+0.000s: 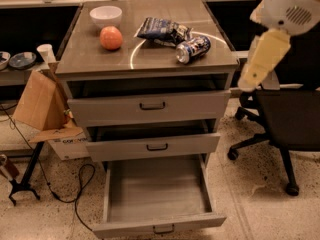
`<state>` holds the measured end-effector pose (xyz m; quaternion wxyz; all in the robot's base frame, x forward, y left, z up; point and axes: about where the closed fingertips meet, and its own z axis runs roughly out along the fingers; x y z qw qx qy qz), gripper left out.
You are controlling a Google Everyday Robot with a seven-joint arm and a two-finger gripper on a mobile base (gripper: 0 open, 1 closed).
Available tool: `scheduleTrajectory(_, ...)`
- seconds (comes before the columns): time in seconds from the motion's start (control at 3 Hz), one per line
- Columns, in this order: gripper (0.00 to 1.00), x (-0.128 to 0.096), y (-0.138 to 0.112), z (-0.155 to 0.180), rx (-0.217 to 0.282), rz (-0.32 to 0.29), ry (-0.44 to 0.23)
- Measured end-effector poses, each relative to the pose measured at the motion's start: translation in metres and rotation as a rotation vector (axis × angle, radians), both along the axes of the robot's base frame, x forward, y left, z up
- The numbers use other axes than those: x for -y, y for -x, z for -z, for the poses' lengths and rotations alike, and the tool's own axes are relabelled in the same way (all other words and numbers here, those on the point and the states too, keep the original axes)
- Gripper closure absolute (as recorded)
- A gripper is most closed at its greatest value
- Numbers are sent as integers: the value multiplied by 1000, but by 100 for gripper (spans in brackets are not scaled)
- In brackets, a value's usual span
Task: Place apple into bottom drawer
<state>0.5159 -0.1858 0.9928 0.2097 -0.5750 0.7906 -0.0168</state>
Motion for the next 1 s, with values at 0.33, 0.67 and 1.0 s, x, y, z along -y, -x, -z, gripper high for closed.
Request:
scheduleTrajectory(0.33,0,-17,-54,1,-5,71,-112)
scheduleTrajectory(0.67,0,-45,-111,5,-44,173,-247)
scheduleTrajectory(1.0,0,-45,-111,7,-47,181,-260)
